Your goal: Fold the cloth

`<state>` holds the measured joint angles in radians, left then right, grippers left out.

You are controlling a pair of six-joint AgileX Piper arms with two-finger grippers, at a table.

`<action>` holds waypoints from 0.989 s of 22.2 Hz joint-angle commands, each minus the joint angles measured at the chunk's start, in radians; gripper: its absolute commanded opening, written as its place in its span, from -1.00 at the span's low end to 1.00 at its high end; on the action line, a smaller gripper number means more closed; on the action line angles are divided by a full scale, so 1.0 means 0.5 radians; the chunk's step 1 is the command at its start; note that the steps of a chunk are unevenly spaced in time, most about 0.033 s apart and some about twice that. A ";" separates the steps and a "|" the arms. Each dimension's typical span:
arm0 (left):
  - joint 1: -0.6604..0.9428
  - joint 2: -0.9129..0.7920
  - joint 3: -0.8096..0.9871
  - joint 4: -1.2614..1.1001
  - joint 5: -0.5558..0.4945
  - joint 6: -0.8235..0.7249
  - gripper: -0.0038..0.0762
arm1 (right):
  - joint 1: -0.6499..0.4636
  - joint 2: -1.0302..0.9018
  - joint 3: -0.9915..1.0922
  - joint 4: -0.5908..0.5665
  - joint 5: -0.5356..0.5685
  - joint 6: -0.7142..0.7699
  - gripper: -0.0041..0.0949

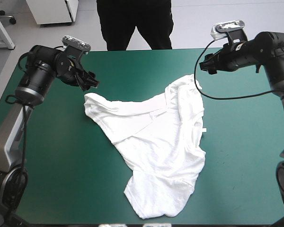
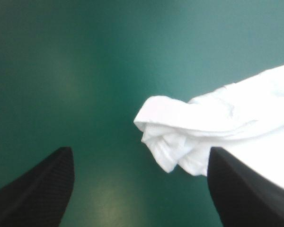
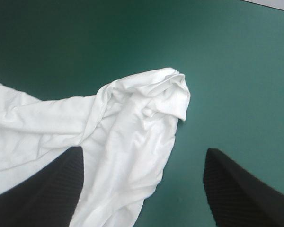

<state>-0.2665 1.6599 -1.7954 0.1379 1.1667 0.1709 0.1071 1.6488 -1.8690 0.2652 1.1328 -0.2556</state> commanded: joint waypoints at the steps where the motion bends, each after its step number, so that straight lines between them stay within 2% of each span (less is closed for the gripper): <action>1: -0.001 -0.259 -0.027 -0.038 0.005 0.016 0.51 | 0.002 -0.284 0.145 0.003 -0.042 0.012 0.44; 4: -0.001 -0.405 0.008 -0.040 0.013 0.016 0.51 | 0.076 -0.487 0.432 -0.117 -0.042 0.078 0.44; 5: -0.001 -0.496 0.042 -0.035 0.026 0.025 0.51 | 0.163 -0.623 0.631 -0.214 -0.042 0.138 0.44; 8: -0.001 -0.645 0.151 -0.035 0.016 0.030 0.51 | 0.349 -0.813 0.959 -0.260 -0.022 0.264 0.44; 11: -0.001 -0.721 0.254 -0.035 -0.044 0.030 0.51 | 0.433 -0.842 1.179 -0.273 -0.007 0.370 0.44; 14: -0.001 -0.750 0.317 -0.035 -0.066 0.026 0.51 | 0.452 -0.842 1.496 -0.257 -0.284 0.462 0.44; 19: -0.001 -0.717 0.317 -0.035 -0.178 0.072 0.51 | 0.452 -0.842 1.868 -0.145 -0.584 0.511 0.44; 22: -0.001 -0.646 0.317 -0.082 -0.203 0.072 0.51 | 0.452 -0.775 1.942 -0.071 -0.621 0.511 0.44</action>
<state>-0.2665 1.3381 -1.6143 0.1160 1.1327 0.2076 0.3302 1.2622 -0.8933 0.1948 0.8712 0.0000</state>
